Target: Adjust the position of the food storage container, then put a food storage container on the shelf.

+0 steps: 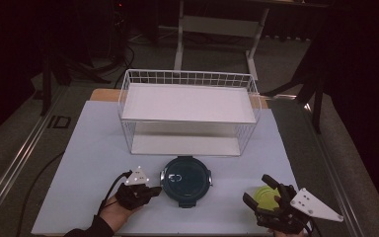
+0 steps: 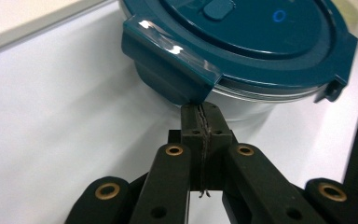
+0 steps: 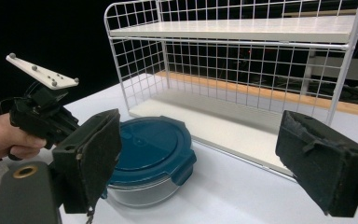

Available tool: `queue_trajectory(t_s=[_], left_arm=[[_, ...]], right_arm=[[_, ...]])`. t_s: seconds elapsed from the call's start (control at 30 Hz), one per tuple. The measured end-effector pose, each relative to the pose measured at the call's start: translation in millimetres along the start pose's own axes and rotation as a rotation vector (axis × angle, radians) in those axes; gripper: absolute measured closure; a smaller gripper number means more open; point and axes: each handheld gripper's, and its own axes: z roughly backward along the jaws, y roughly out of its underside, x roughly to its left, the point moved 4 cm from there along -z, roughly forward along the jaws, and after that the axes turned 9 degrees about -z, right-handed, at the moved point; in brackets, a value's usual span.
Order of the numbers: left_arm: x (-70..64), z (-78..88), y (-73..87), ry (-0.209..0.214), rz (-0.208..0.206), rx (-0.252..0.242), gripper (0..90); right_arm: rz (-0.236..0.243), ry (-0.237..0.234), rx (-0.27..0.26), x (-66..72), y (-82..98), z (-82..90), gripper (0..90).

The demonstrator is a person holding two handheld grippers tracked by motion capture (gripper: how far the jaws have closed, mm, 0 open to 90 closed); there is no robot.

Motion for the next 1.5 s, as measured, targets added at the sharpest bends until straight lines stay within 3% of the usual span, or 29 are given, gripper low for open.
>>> queue_trajectory(t_s=[0.1, 0.37, 0.53, 0.6, 0.73, 0.87, 0.93, 1.0, 1.07, 1.13, 1.33, 1.43, 1.5], left_arm=[[2.3, -0.5, -0.5, 0.005, 0.012, -0.002, 89.0], [0.1, 6.5, 0.3, 0.031, -0.002, 0.001, 88.6], [-0.8, 24.7, -2.0, 0.039, 0.0, -0.043, 80.7], [-2.9, 32.5, -5.0, 0.058, -0.019, -0.078, 78.1], [-5.9, 44.9, -11.5, 0.082, -0.031, -0.135, 66.2], [-9.7, 53.1, -17.2, 0.122, -0.038, -0.179, 40.3], [-11.8, 55.3, -18.5, 0.147, -0.062, -0.182, 24.7], [-13.0, 56.6, -20.1, 0.145, -0.075, -0.188, 12.3], [-12.4, 57.5, -22.5, 0.15, -0.056, -0.192, 1.9], [-10.9, 60.5, -26.3, 0.158, -0.025, -0.211, 0.1], [-11.2, 71.9, -43.2, 0.161, -0.032, -0.249, 0.1], [-9.8, 76.1, -54.2, 0.158, -0.034, -0.262, 0.1], [-7.3, 77.3, -60.8, 0.17, -0.026, -0.266, 0.1]], right_arm=[[0.0, 0.0, 0.003, 0.4, 0.4, -0.1, 13.9], [0.005, 0.0, 0.01, 1.1, 1.1, -1.1, 13.9], [0.016, -0.006, 0.016, 4.8, 2.5, -2.7, 13.8], [0.018, -0.013, 0.017, 6.8, 3.1, -3.3, 13.7], [0.016, -0.036, 0.027, 8.7, 4.0, -5.4, 13.1], [0.019, -0.035, 0.034, 9.6, 4.4, -7.5, 12.5], [0.02, -0.036, 0.044, 9.9, 3.0, -8.8, 10.9], [0.029, -0.019, 0.044, 10.3, 1.2, -9.8, 10.7], [0.027, -0.013, 0.034, 10.6, -1.0, -9.9, 10.6], [0.031, -0.006, 0.026, 11.5, -4.6, -9.9, 10.6], [0.054, -0.015, 0.012, 17.4, -14.1, -9.7, 14.3], [-0.017, -0.062, 0.058, 18.4, -16.3, -17.2, 14.2], [-0.026, -0.043, 0.106, 18.0, -17.1, -22.0, 14.3]])
